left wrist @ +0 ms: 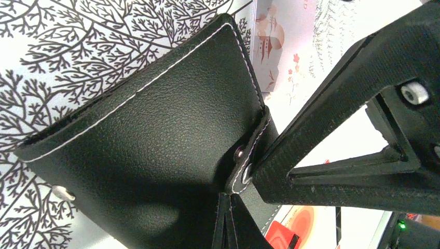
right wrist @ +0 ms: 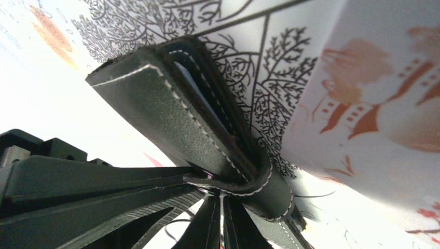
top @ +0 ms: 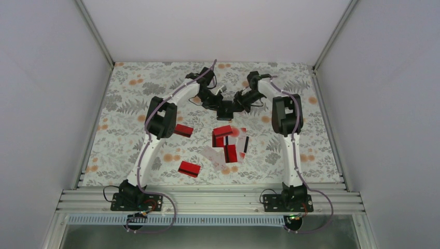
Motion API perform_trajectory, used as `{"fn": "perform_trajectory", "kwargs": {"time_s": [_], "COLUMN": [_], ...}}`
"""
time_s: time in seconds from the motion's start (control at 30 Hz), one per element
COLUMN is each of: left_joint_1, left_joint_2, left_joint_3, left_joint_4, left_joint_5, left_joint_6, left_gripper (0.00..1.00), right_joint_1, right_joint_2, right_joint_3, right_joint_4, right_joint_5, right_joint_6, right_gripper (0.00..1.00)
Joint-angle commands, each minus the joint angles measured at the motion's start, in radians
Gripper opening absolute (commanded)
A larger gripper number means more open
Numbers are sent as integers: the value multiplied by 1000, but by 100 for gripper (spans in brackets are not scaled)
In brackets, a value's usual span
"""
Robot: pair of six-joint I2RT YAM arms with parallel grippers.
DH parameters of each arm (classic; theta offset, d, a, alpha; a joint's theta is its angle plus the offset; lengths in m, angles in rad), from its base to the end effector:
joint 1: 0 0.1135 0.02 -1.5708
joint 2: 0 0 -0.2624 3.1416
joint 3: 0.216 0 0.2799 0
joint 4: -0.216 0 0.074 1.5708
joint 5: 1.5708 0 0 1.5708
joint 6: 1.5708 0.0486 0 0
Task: Put the credit cards into the card holder
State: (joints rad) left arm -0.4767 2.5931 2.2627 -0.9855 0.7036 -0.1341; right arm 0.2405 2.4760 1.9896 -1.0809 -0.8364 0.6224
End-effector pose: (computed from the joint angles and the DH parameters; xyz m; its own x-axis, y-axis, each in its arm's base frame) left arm 0.4742 -0.2803 0.1109 -0.9182 0.3595 -0.1662 0.3754 0.6566 -0.6542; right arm 0.4736 0.1533 0.0942 -0.8836 0.1856 0.4299 0.4345 0.6672 0.6051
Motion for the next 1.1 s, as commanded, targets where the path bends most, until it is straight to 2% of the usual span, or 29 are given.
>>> {"fn": "perform_trajectory", "kwargs": {"time_s": [0.0,0.23,0.5,0.93,1.07], "left_joint_1": [-31,-39,-43,-43,-43], "left_joint_2": [103,103,95,-53,-98], "left_joint_3": [-9,1,-32,-217,-262], "left_joint_4": [39,33,32,141,161], "left_joint_5": [-151,-152,-155,-188,-195], "left_joint_6": [43,64,73,47,40], "left_gripper": [2,2,2,2,2], "right_joint_1": [43,35,33,31,32], "right_joint_2": [198,269,307,340,308], "right_joint_3": [-30,48,39,2,10], "right_joint_4": [108,70,20,-8,3], "right_joint_5": [145,137,161,254,274], "right_joint_6": [103,206,315,402,405], "right_gripper": [4,4,4,4,4]}}
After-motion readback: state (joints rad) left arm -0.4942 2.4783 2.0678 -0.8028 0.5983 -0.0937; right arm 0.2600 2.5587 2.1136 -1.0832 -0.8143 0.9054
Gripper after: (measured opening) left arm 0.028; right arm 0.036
